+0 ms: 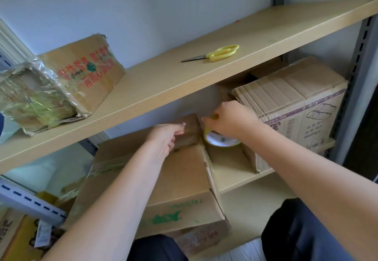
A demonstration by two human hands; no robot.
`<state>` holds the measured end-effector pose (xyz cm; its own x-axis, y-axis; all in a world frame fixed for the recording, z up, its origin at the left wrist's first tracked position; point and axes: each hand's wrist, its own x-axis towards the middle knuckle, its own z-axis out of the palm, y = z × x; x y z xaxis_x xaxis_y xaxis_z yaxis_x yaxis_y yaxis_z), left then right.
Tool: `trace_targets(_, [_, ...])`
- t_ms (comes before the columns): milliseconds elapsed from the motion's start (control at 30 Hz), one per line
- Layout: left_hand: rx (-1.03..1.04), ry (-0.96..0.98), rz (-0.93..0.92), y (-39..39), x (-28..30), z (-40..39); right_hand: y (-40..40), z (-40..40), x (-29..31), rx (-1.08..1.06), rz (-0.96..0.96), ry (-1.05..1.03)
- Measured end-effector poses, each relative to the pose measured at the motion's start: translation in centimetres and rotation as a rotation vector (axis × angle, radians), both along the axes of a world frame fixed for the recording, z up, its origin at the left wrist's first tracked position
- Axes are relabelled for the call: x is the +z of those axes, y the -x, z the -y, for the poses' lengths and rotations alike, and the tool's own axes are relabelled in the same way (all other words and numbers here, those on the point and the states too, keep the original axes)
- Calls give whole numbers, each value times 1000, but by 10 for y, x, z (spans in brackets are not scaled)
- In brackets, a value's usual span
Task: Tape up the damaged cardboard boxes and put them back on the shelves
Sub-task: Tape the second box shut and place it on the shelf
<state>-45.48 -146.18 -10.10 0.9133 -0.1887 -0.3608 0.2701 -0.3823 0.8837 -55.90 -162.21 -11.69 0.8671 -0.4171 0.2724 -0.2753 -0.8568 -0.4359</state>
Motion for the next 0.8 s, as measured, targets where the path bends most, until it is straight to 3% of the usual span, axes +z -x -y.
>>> trace_targets(100, [24,46,40,-6,6,-8,-2,-2,-11,0,-90,216])
trace_targets(333, [55,16,150,5,-14,-20,-15,-15,-17,8,-181,360])
trace_targets(600, [141,9,257,10,-36,-30,-29,-23,-40,24,-240,284])
trace_targets(700, [94,-105,357,12,-40,-31,-31,-23,-49,22,-240,260])
trace_targets(800, [-13,-373,511,19,-42,-28,-30,-23,-60,27,-216,166])
